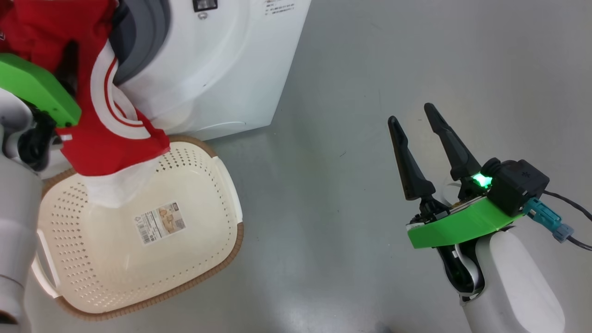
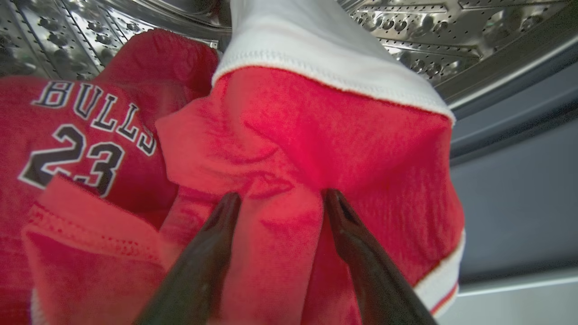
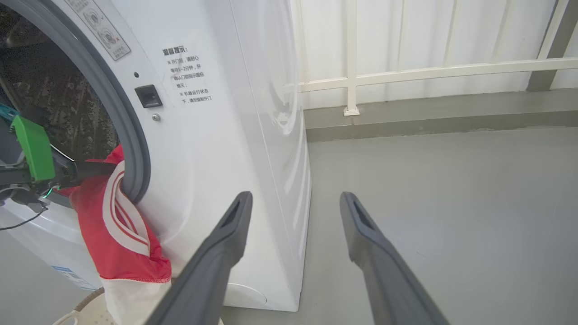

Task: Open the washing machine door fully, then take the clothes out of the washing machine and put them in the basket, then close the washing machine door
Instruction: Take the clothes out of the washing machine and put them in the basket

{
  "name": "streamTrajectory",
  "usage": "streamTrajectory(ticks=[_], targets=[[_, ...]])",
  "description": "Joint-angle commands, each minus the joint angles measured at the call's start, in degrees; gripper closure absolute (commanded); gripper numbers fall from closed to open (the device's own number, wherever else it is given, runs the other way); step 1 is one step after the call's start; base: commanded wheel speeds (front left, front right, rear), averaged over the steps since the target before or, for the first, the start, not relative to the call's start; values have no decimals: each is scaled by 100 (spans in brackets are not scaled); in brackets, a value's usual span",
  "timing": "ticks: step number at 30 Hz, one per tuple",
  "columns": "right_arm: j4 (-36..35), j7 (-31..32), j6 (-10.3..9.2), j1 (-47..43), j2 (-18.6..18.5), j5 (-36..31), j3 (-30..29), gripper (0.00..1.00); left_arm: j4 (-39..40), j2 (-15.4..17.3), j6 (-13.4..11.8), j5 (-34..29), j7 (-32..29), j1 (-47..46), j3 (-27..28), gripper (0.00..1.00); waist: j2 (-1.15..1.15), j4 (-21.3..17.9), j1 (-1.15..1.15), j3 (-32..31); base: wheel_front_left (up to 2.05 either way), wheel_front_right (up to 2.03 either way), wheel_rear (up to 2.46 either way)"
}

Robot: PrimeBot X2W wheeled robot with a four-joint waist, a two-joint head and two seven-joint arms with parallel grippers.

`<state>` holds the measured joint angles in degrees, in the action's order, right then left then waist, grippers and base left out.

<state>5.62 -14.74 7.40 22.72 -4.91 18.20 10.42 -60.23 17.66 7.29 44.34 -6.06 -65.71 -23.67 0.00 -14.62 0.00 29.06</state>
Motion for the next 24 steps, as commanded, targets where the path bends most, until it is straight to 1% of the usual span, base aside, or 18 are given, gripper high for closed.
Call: streamTrajectory(ticks=[1,2,3,4,17,24], targets=[[-132,-26,9,74,61,-12,113,0,27,176,16,52,-88,-163,-5,0,0,4,0,6,0,0,0],[-129,-26,9,79,65,-12,113,0,29,169,17,73,-101,-171,-51,28,0,7,0,9,0,0,0],[-128,-26,9,84,69,-11,111,0,38,162,17,104,-108,-174,-93,68,0,13,0,12,0,0,0],[-125,-26,9,88,72,-11,109,0,58,158,17,138,-106,-175,-135,100,0,21,0,14,0,0,0],[-44,-26,9,116,28,-19,118,0,499,172,19,498,343,-51,-724,100,0,219,0,-141,0,0,0],[-10,-26,9,58,-39,-13,102,0,833,197,19,796,724,102,-995,100,0,413,0,-296,0,0,0]])
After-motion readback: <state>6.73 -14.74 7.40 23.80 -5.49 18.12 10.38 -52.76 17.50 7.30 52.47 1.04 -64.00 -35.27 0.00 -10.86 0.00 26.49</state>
